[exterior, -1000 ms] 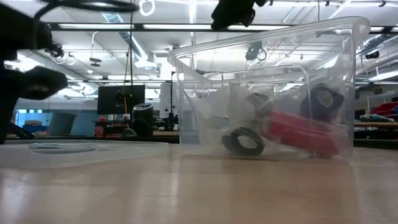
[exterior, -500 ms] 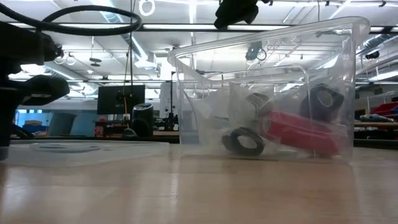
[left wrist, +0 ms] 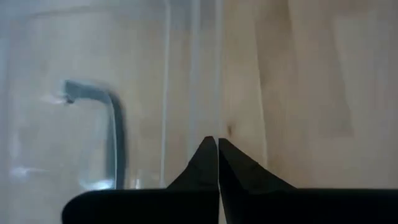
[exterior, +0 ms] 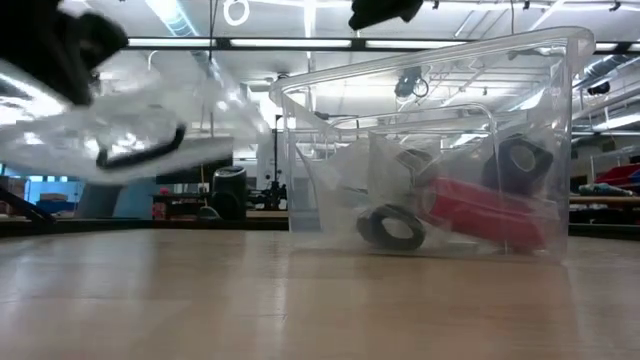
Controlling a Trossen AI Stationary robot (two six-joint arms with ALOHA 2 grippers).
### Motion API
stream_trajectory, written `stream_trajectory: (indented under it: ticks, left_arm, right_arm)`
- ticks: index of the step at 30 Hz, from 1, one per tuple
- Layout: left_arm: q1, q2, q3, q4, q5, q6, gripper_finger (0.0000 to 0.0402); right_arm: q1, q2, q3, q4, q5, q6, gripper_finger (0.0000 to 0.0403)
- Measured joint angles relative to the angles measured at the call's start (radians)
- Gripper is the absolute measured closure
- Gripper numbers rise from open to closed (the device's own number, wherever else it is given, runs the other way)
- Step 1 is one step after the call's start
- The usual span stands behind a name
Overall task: Roll bandage
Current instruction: Close the transparent bin with the transparent bin lid
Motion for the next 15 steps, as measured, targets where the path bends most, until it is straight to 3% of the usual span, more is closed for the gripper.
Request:
stream_trajectory:
  ticks: [8,11,15]
  left_arm:
    - [-0.040,-0.198,0.063,0.028,-0.245,0.021,0.0401]
    - [-0.050,-0.237,0.056,0.144,-0.337,0.122,0.0401]
    - [-0.051,-0.242,0.038,0.296,-0.389,0.294,0.0401]
  right_arm:
    - [0.091,-0.088,0.000,-0.006,0.167,0.015,0.0250]
    - [0.129,-0.113,-0.012,0.012,0.249,0.019,0.0250]
    - [0.146,-0.138,-0.129,0.134,0.308,0.036,0.0250]
